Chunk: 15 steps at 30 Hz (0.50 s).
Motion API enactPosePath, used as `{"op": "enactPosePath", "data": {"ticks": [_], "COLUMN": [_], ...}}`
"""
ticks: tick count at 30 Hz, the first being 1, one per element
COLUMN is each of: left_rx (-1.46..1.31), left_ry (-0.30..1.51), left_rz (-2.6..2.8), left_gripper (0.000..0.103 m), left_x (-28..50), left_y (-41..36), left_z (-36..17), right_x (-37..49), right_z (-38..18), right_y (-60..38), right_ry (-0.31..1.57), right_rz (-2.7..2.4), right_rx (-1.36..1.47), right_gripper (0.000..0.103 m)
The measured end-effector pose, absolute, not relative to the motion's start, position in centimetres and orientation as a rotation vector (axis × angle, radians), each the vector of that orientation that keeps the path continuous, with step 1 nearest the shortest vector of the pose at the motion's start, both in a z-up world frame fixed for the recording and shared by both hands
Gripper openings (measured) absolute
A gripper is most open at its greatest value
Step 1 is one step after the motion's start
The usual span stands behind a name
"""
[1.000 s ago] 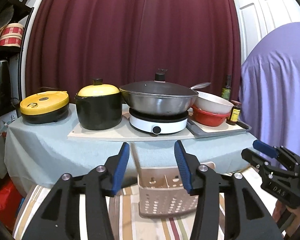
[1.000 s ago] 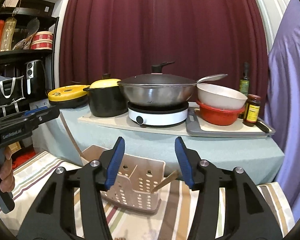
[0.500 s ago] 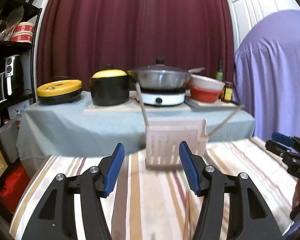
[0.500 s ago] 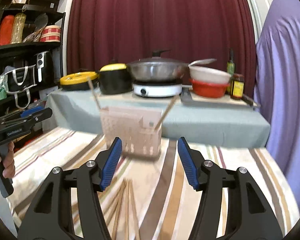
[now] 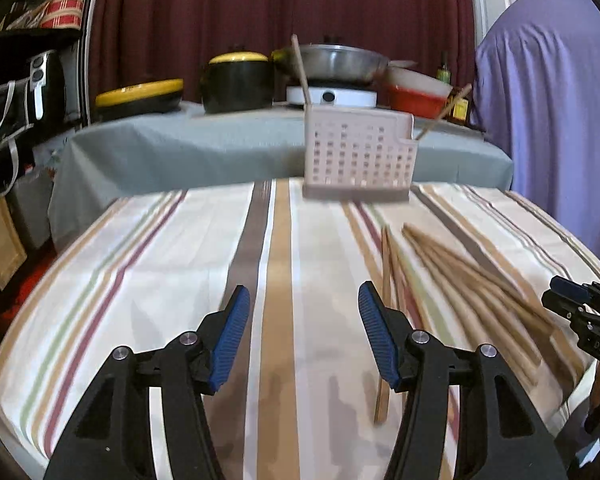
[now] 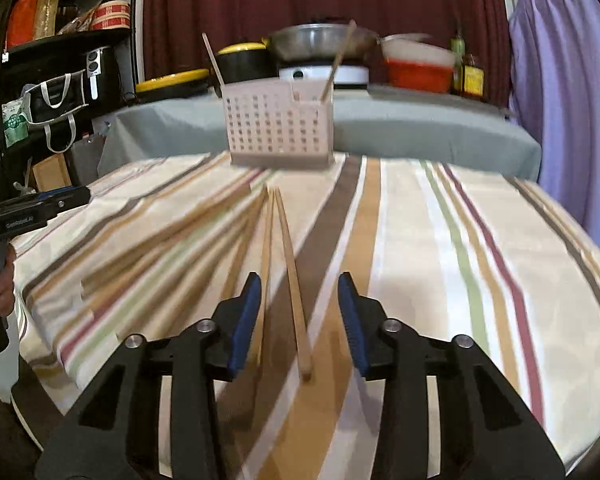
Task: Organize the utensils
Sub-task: 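Move both tools back down to the remaining chopsticks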
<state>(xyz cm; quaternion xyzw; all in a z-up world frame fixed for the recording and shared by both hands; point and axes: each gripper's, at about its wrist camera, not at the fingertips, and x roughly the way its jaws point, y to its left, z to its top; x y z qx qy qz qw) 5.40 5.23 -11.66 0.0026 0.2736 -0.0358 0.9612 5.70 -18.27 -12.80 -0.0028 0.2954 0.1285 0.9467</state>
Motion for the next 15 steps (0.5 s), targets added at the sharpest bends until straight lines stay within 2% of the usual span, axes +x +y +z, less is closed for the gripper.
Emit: {"op": "enactPosePath", "data": {"ticks": [7,15], "left_rx": [0.009,0.015], "left_ry": [0.597,0.608], "left_rz": [-0.098,-0.136], "left_gripper": [0.051,0.047], "left_x": [4.0,3.2], "left_y": [4.7,4.0], "left_z": [-13.9,-15.0], "right_x": [4.8,5.1], "right_z": [-14.2,-14.5], "right_y": [-18.6,-19.0], "right_ry": [0.627,0.632], "right_rz": [0.262,0.250], "right_rx": [0.001,0.014], "right_gripper": [0.023,0.018]}}
